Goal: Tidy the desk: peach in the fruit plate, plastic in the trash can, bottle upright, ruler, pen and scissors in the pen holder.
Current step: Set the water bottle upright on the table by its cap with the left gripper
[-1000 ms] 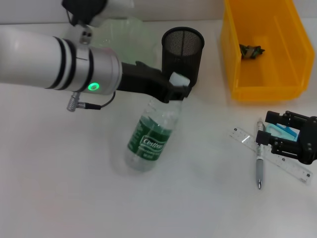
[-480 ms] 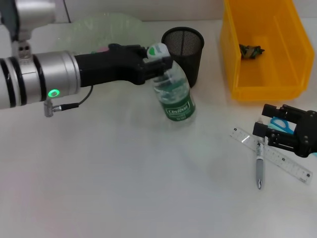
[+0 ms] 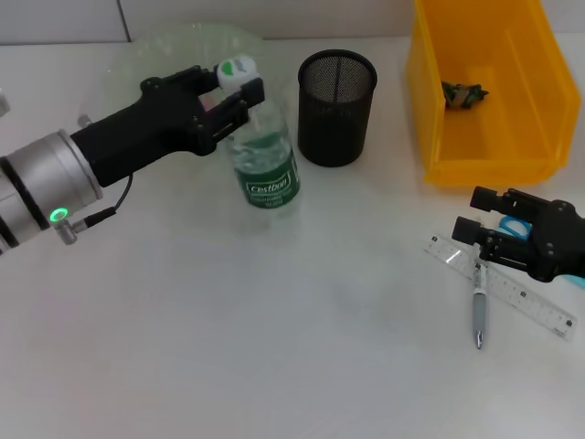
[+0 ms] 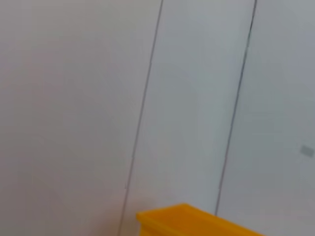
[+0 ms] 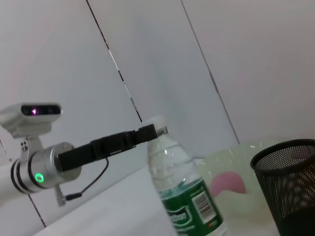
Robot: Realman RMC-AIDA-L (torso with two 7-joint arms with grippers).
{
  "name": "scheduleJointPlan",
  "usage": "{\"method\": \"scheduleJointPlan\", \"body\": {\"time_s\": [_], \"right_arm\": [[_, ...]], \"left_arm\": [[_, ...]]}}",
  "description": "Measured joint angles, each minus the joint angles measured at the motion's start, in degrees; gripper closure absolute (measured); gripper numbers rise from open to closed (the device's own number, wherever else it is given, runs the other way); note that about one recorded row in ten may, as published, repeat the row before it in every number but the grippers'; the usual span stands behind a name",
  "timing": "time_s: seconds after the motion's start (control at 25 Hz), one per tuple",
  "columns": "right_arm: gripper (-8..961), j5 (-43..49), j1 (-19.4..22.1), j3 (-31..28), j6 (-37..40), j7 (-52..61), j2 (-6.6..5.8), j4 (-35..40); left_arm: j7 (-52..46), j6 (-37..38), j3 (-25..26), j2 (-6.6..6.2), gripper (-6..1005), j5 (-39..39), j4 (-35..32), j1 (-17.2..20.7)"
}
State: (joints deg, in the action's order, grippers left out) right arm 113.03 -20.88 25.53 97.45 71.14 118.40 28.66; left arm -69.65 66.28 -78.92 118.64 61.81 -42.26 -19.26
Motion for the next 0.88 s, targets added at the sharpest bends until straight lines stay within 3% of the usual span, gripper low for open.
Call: {"method": "scheduleJointPlan", "body": {"time_s": [0.12,0.48,0.88], "right_arm": [[240,-0.61,-0.2,-0.13,-0.06,-0.06,0.34,-0.39],[240,-1.37,-1.27,-0.22,-0.9,-0.13,0.63,-1.62],[240,-1.42,-2.68,0.18,-1.51,-1.23,0.6,-3.82]], "left_arm": [[8.02,3.16,1.07,-0.03,558,-4.87,5.23,0.15],[23.04,10.15,5.26,0.12,559,-7.5,14.03,0.03],[30.61,12.19,5.27,0.4,559,-12.28,19.6,-0.1]]}}
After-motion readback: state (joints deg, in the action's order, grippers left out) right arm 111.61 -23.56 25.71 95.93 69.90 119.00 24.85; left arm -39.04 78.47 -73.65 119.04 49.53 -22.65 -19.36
